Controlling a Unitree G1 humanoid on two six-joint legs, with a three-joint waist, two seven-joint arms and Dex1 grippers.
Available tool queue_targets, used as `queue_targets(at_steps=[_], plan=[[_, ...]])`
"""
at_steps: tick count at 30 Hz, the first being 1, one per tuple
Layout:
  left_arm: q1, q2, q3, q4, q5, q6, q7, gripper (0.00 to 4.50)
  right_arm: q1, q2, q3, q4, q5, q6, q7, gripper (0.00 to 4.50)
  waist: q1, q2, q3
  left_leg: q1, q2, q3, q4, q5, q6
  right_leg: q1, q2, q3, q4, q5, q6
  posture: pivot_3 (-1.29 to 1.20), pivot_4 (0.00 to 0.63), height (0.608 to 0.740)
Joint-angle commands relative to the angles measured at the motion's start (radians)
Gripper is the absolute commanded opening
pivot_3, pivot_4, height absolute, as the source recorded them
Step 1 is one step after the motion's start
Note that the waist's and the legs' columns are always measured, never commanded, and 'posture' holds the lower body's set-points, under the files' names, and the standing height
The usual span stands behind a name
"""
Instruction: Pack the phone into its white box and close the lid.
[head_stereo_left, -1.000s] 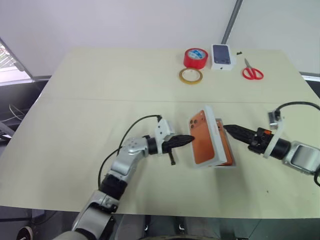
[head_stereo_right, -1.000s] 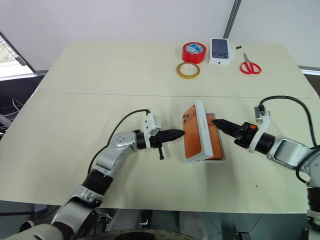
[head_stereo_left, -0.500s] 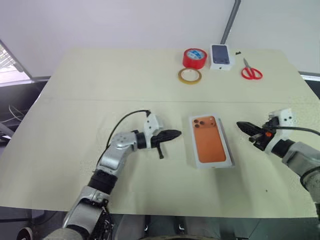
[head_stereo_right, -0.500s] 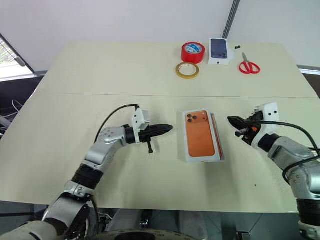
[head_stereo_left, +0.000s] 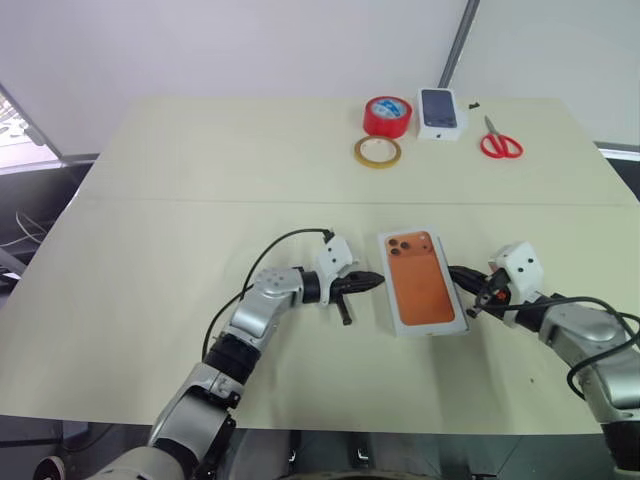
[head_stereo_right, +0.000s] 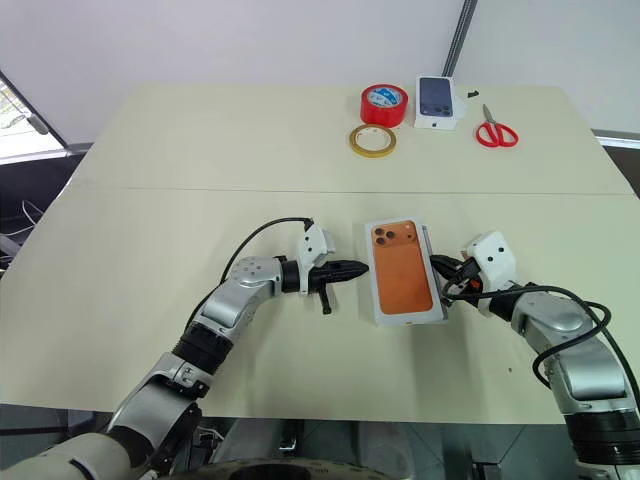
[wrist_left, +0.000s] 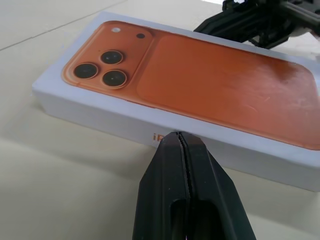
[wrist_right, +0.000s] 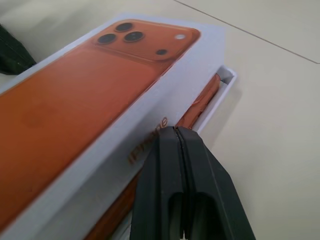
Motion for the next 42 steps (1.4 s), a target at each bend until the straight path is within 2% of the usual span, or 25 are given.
queue_targets(at_steps=[1,10,21,25,30,34,42], plan=[[-0.048,-0.031,0.006,-0.012,-0.007,-0.001,0.003,0.0,-0.011,0.012,-0.037,-0.034,-0.014,-0.017,-0.001,0.02,0.002,0.0,0.0,0.0,0.0,0.0,0.0,0.0,0.0,0.0,0.0,0.0,0.0,0.0,0.0,0.0,0.15,0.74],[-0.05,-0.009,-0.011,-0.029,0.015,-0.007,-0.01,0.0,0.013,0.03,-0.042,-0.052,-0.067,-0.029,-0.007,0.02,0.001,0.0,0.0,0.0,0.0,0.0,0.0,0.0,0.0,0.0,0.0,0.0,0.0,0.0,0.0,0.0,0.15,0.74],[-0.071,-0.063,0.035,-0.024,-0.032,0.033,0.016,0.0,0.008,0.04,-0.041,-0.044,-0.123,-0.037,-0.006,0.02,0.002,0.0,0.0,0.0,0.0,0.0,0.0,0.0,0.0,0.0,0.0,0.0,0.0,0.0,0.0,0.0,0.15,0.74],[-0.059,-0.047,0.01,-0.011,-0.003,0.011,0.008,0.0,-0.01,0.027,-0.066,-0.038,-0.116,-0.04,0.005,0.02,0.001,0.0,0.0,0.0,0.0,0.0,0.0,0.0,0.0,0.0,0.0,0.0,0.0,0.0,0.0,0.0,0.15,0.74],[-0.045,-0.011,0.04,-0.051,-0.027,0.071,0.012,0.0,-0.017,0.016,-0.102,-0.03,-0.104,-0.044,0.026,0.02,0.001,0.0,0.0,0.0,0.0,0.0,0.0,0.0,0.0,0.0,0.0,0.0,0.0,0.0,0.0,0.0,0.15,0.74],[-0.028,0.017,0.011,-0.053,-0.013,0.082,-0.018,0.0,-0.004,0.017,-0.111,-0.054,-0.073,-0.035,0.073,0.02,0.001,0.0,0.0,0.0,0.0,0.0,0.0,0.0,0.0,0.0,0.0,0.0,0.0,0.0,0.0,0.0,0.15,0.74],[-0.047,-0.063,-0.03,0.038,0.02,0.032,-0.003,0.0,0.056,-0.007,-0.149,-0.12,-0.013,-0.004,0.154,0.02,0.003,0.0,0.0,0.0,-0.001,0.0,0.001,0.0,0.0,0.001,0.0,0.0,0.0,0.0,0.0,0.0,0.15,0.74]])
